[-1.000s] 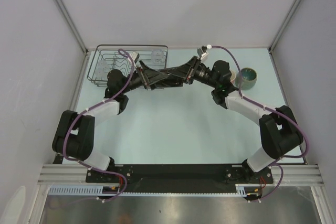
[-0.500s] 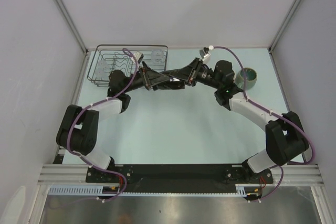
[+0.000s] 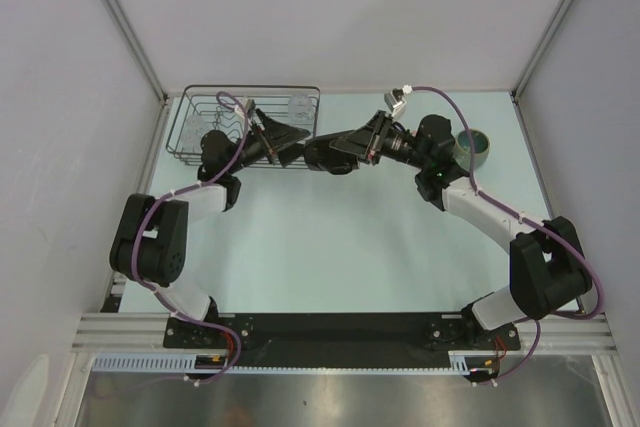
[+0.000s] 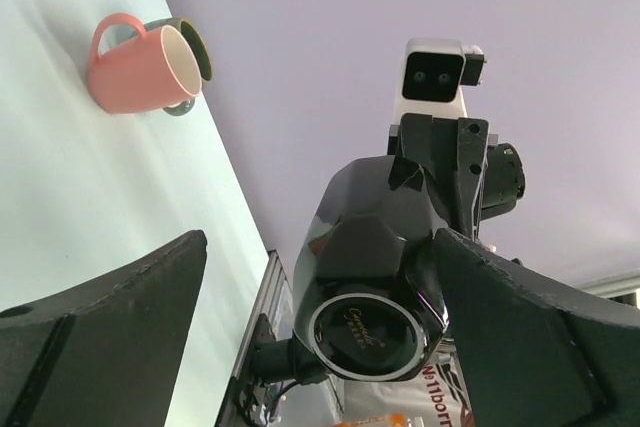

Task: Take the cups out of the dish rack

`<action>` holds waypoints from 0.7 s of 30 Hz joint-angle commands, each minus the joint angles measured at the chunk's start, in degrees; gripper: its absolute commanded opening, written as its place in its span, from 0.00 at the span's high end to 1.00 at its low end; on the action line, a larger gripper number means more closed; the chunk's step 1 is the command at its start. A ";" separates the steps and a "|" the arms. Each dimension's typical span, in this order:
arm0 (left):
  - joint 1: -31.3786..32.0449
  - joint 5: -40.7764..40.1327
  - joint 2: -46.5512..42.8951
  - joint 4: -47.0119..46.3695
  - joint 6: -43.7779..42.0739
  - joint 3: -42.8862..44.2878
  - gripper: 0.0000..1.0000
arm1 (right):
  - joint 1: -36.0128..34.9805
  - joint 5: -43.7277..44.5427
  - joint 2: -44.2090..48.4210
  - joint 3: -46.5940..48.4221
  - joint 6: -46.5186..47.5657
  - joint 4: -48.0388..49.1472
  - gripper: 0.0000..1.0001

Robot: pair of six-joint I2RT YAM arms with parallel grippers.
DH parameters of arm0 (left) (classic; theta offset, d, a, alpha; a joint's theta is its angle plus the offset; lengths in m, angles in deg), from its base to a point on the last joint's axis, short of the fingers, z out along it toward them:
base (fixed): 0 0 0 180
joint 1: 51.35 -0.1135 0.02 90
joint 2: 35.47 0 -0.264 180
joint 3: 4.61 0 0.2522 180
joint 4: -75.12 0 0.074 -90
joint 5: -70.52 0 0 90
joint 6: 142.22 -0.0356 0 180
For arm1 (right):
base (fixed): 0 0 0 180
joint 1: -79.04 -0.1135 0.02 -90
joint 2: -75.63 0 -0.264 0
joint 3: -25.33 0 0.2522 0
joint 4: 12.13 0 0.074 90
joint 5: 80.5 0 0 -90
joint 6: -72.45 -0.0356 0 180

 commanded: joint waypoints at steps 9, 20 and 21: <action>-0.43 -2.32 -2.31 4.70 -3.71 -0.62 0.00 | 2.06 1.61 5.47 3.45 8.27 -3.95 1.00; -1.66 -14.88 -13.66 49.07 -28.78 4.12 0.00 | 3.65 39.38 5.48 23.84 37.30 -62.24 1.00; -1.66 -15.15 -13.92 49.88 -29.22 3.69 0.00 | 3.74 44.54 4.52 24.45 38.01 -63.91 1.00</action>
